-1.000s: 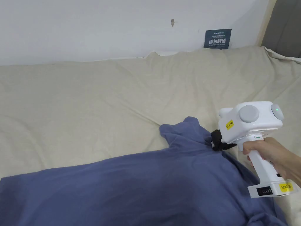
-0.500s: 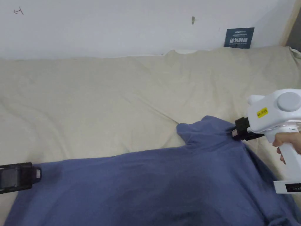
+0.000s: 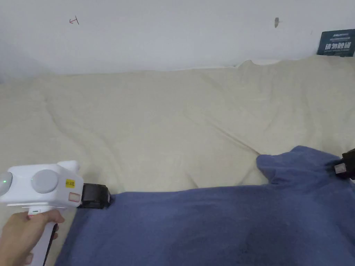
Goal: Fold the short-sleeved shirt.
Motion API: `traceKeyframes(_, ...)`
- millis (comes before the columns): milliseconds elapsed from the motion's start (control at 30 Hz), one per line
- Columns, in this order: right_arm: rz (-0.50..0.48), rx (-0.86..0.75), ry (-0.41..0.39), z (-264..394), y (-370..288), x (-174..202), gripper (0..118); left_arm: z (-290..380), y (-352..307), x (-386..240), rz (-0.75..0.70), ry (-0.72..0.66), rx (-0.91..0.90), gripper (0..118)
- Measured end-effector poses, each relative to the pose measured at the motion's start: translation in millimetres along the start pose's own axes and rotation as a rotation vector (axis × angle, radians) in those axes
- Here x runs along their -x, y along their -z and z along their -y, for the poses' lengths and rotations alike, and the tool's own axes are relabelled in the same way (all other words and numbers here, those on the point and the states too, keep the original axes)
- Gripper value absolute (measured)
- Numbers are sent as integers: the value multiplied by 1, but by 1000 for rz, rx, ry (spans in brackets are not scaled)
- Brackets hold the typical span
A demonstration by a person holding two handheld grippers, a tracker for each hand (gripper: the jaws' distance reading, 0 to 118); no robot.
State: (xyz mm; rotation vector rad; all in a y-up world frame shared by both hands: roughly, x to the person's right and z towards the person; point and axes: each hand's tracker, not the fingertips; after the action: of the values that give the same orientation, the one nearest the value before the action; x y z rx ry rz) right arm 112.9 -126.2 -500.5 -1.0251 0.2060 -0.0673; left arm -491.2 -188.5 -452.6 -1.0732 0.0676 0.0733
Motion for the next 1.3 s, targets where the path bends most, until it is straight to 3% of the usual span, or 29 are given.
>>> traceKeyframes(133, 2, -1, 2, 2, 0, -1, 0, -3, -2, -11, -41, -10, 14, 116)
traceKeyframes(200, 2, 0, 0, 0, 3, -2, 0, -1, -6, -14, -33, 16, 14, 104)
traceKeyframes(300, 3, -1, 9, 1, 1, 2, 0, -1, -19, -20, -24, 42, -10, 73)
traceKeyframes(367, 0, -8, 12, 1, -5, 4, 0, -2, -24, -23, -35, 68, -16, 42)
traceKeyframes(400, 0, -13, 4, 1, -9, 5, 0, -3, -28, -24, -26, 80, -22, 10)
traceKeyframes(433, 3, -18, -5, 1, -11, 5, 0, -4, -31, -25, 43, 46, -18, 4)
traceKeyframes(633, 2, -44, -7, 8, -47, 10, 0, 1, -54, -27, 29, 75, -66, 4)
traceKeyframes(767, -7, -83, -20, 21, -85, 13, 0, 10, -90, -11, 79, 17, -148, 4)
traceKeyframes(933, -6, -121, -74, 51, -135, 17, 0, 39, -147, 8, 122, -7, -231, 4)
traceKeyframes(1033, -28, -140, -74, 81, -166, 19, 0, 72, -181, 17, 158, -51, -297, 4)
traceKeyframes(1300, -55, -76, -82, 197, -191, 13, 0, 198, -214, 16, 137, -67, -262, 4)
